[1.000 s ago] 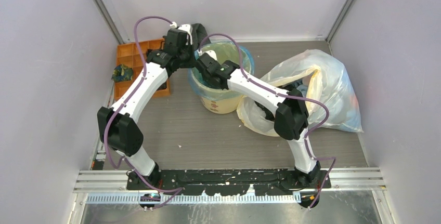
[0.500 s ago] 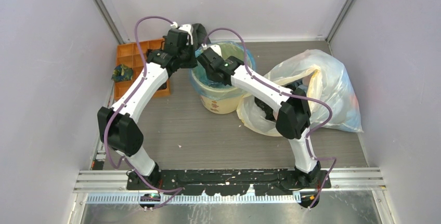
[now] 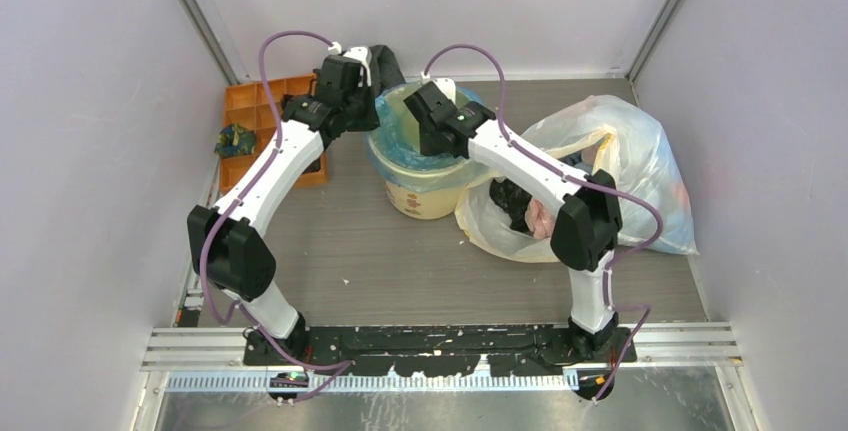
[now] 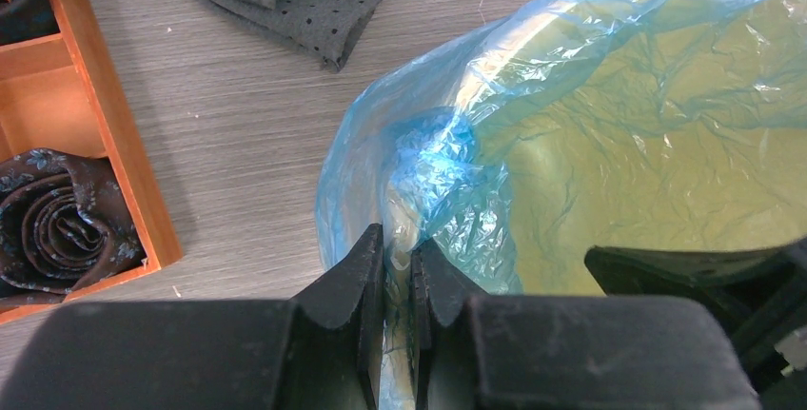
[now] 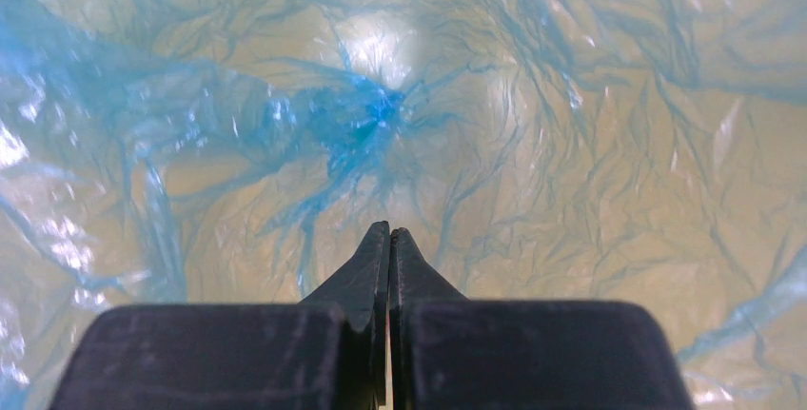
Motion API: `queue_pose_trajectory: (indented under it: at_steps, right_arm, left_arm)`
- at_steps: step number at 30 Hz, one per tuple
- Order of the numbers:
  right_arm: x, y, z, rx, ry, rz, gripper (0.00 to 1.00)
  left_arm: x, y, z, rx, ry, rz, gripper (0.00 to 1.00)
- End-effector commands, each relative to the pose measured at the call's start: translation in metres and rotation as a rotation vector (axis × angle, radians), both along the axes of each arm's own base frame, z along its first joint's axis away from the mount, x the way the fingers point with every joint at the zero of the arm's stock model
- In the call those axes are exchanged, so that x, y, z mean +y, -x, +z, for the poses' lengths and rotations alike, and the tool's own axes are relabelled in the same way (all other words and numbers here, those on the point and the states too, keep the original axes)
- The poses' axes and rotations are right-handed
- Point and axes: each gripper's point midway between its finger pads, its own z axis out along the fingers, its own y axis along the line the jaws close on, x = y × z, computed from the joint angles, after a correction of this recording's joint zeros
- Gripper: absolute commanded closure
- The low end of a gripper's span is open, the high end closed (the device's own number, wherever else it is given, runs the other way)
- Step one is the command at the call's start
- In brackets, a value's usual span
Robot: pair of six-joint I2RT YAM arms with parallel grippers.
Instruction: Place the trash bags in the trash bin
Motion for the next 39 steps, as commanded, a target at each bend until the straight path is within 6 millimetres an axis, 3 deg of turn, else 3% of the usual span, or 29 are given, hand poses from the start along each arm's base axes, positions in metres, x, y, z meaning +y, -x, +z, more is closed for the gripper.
queue_pose_trajectory:
  at_steps: [1, 7, 12, 18, 26, 33, 36, 39]
  right_arm:
    - [-0.004, 0.010, 0.036, -0.076, -0.104, -0.030, 0.99]
    - [-0.012, 0.019, 0.037, -0.083, -0.134, -0.043, 0.99]
    - [-0.001, 0.017, 0.036, -0.073, -0.166, -0.021, 0.99]
    - [0.017, 0.001, 0.049, -0.079, -0.198, 0.000, 0.99]
    - [0.019, -0.016, 0.043, -0.054, -0.234, -0.003, 0.99]
    - [0.026, -0.021, 0.064, -0.074, -0.280, 0.022, 0.99]
    - [0.025, -0.019, 0.070, -0.079, -0.290, 0.026, 0.99]
    - [0.024, -0.016, 0.075, -0.083, -0.298, 0.031, 0.99]
  left_arm:
    - [-0.004, -0.008, 0.036, -0.099, 0.049, -0.010, 1.00]
    - [-0.004, -0.008, 0.033, -0.094, 0.051, -0.008, 1.00]
    - [-0.005, -0.008, 0.033, -0.095, 0.059, -0.012, 0.99]
    - [-0.007, -0.008, 0.031, -0.097, 0.063, -0.020, 1.00]
    - [-0.010, -0.008, 0.033, -0.103, 0.074, -0.035, 1.00]
    - [-0.011, -0.008, 0.034, -0.106, 0.076, -0.039, 1.00]
    - [-0.010, -0.008, 0.036, -0.110, 0.074, -0.042, 0.94]
    - [-0.010, -0.007, 0.041, -0.121, 0.074, -0.042, 0.82]
